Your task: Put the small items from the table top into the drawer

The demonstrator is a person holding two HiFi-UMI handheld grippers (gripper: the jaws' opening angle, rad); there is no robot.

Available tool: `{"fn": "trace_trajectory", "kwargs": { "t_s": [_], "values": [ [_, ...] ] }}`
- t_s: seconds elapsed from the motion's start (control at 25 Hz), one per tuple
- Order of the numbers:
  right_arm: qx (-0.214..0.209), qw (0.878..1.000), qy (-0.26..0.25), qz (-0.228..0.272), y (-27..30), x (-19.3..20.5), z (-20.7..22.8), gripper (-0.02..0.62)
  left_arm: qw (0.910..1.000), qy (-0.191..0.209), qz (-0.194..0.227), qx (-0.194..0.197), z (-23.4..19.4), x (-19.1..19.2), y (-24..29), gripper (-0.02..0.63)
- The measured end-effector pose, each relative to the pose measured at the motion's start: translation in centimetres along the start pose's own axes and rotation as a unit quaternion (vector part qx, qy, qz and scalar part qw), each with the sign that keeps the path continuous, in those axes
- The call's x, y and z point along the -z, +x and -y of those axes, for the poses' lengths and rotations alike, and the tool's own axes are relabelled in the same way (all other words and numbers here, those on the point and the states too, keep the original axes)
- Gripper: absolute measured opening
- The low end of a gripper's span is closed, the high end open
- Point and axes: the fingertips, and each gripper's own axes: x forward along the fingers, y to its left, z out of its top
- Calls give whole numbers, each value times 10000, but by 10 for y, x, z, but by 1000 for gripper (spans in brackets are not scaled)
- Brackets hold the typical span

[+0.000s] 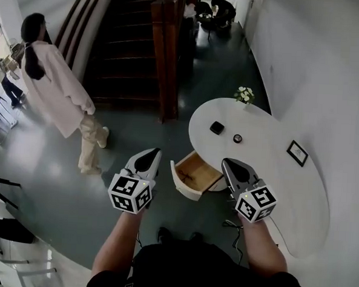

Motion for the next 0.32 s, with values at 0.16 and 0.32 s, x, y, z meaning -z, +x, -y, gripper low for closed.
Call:
{"fn": "trace_trajectory", "kwargs": {
  "t_s": [0.16, 0.32],
  "values": [
    [20, 10000, 5, -52, 6, 4, -1, 9, 9999, 38, -63, 70, -2, 6, 3, 12],
    [15, 10000, -12, -65, 13, 6, -4, 9, 9999, 5, -100, 64, -9, 11, 3, 12]
  ]
}}
